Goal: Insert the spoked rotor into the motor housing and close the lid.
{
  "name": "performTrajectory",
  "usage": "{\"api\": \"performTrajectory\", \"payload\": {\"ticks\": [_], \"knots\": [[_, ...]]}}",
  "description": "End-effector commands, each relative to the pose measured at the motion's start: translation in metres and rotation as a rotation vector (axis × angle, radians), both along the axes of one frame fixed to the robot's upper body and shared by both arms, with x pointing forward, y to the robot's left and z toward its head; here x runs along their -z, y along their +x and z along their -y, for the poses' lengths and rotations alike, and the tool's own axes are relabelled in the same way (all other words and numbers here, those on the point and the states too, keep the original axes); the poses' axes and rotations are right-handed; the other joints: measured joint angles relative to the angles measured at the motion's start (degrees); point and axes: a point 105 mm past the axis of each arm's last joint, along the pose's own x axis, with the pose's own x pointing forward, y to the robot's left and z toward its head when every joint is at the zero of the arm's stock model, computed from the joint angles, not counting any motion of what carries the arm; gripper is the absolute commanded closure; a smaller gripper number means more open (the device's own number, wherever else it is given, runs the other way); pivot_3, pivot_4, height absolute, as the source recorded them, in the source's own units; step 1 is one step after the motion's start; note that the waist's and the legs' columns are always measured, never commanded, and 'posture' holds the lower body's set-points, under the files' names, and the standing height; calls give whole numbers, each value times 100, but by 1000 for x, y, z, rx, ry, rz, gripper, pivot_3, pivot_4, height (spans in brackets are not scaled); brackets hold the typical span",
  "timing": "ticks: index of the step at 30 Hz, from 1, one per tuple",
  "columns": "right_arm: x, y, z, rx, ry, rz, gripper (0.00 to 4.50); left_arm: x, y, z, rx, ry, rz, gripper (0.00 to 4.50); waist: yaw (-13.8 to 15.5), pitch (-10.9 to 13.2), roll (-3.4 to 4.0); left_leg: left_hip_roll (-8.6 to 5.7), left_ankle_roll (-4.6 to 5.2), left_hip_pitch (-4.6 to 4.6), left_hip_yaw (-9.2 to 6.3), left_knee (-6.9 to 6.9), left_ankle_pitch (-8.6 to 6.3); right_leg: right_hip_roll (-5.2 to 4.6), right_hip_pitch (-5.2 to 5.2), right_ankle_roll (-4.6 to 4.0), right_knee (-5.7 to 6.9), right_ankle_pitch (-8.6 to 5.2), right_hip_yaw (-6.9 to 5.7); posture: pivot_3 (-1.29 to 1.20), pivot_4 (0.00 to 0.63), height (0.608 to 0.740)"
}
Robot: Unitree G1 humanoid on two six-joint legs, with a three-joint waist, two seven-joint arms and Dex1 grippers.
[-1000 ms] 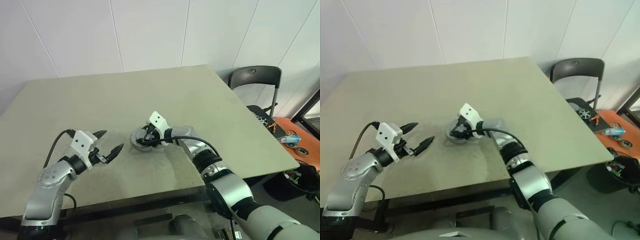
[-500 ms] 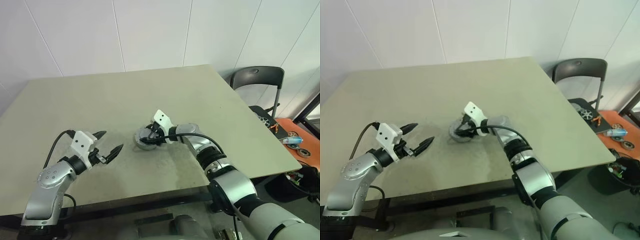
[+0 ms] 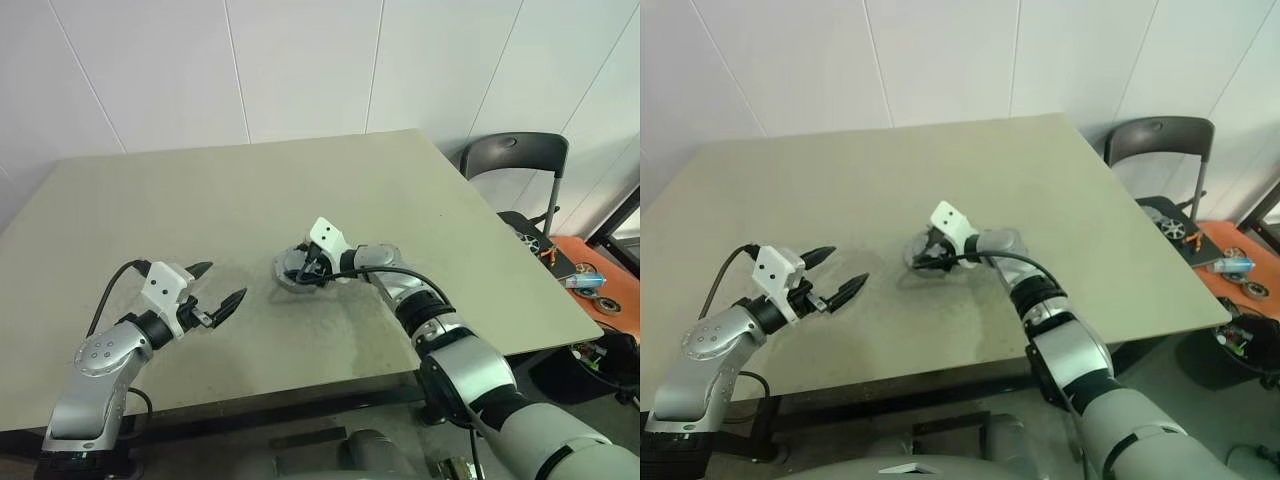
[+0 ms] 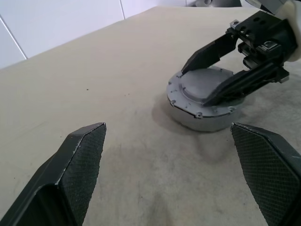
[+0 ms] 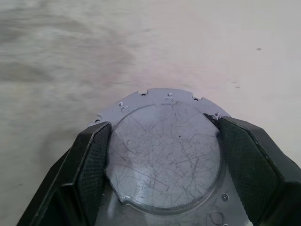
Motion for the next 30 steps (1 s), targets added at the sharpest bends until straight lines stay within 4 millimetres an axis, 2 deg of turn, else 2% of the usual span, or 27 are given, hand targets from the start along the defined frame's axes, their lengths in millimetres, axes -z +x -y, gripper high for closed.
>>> {"api": "performTrajectory", "payload": {"ticks": [1, 11, 16, 30], "knots": [[-12, 13, 7, 60, -32, 76, 1214, -16, 1, 4, 15, 9, 60, 0, -2, 0, 0, 0, 0, 2, 0, 0, 0, 0, 1, 0, 0, 0, 0, 0, 0, 740], [1, 13, 15, 77, -97, 50, 1214, -16, 1, 5, 16, 9, 59, 0, 1, -1, 0, -1, 0, 8, -1, 6, 0, 0, 9, -2, 3, -1, 0, 0, 0, 740], [16, 9, 21, 78, -146, -30, 1214, -16, 1, 6, 17, 8, 58, 0, 2, -2, -1, -1, 0, 13, -3, 7, 0, 0, 16, -2, 3, -1, 0, 0, 0, 740], [26, -9, 13, -17, -126, -129, 1214, -15, 2, 7, 20, 8, 58, 0, 10, -3, -1, -6, 0, 14, -16, 1, 0, 0, 28, 1, -7, -2, -3, 0, 0, 740]]}}
